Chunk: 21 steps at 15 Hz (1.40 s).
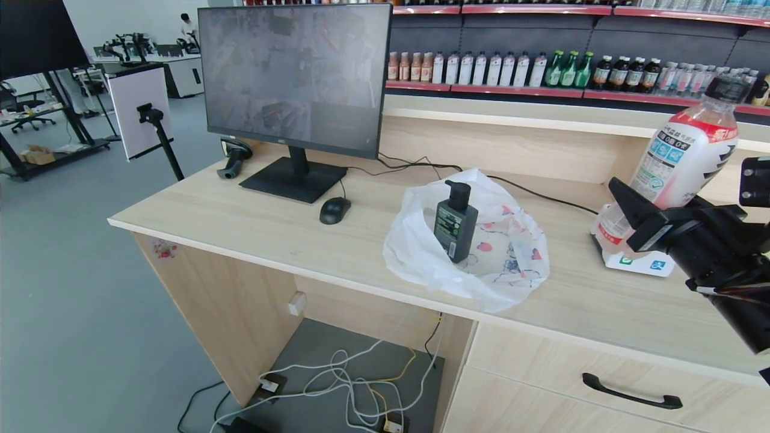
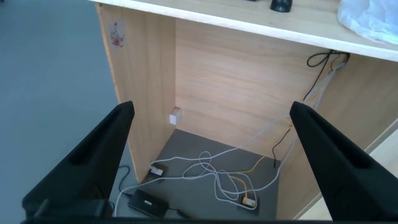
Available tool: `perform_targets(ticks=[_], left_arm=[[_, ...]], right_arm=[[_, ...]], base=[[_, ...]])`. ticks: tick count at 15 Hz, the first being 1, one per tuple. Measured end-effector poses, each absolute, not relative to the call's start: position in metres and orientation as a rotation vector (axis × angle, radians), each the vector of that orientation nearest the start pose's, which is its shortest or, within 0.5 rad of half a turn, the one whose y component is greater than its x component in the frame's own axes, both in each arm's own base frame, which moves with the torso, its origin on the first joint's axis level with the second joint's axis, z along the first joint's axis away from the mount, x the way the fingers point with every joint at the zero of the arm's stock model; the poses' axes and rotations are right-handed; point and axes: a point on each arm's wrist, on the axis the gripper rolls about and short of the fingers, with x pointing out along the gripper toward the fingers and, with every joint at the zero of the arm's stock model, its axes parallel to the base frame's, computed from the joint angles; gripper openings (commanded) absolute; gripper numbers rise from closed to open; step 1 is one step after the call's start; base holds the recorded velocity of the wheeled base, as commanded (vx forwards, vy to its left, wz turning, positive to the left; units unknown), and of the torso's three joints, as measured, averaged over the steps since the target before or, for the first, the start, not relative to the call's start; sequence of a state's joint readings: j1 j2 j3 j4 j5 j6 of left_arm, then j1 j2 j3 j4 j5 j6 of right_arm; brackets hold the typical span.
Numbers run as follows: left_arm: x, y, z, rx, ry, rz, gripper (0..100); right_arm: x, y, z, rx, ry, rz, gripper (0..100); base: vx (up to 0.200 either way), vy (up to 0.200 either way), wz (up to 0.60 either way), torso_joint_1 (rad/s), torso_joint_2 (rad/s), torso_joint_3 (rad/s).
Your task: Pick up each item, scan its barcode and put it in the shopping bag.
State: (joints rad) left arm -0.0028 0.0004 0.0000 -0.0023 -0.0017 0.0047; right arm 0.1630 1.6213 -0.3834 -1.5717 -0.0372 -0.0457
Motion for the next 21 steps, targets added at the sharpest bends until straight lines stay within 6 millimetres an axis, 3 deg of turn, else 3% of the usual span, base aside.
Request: perform_targets(ticks=[6, 14, 21], left_arm=[[-0.0228, 0.0000, 0.0758, 0.005, -0.003, -0.003, 100], [-0.0228, 0.0000, 0.0757, 0.005, -0.001, -0.003, 100], [-0.0228, 0.0000, 0.0756, 0.006, 0.000, -0.004, 100]], right_arm=[[0.2421, 0.0382, 0.1883, -0.010, -0.314, 0.115, 0], [0.2450, 0.0389, 0.1929, -0.010, -0.336, 0.116, 0], [0.2454, 0.0427, 0.1937, -0.006, -0.344, 0.129, 0]], base=[[0.000, 0.000, -0.60, 0.003, 0.00, 0.003], [0.000, 0.175, 0.00, 0.001, 0.00, 0.003], [0.000, 0.000, 0.00, 0.000, 0.00, 0.000]])
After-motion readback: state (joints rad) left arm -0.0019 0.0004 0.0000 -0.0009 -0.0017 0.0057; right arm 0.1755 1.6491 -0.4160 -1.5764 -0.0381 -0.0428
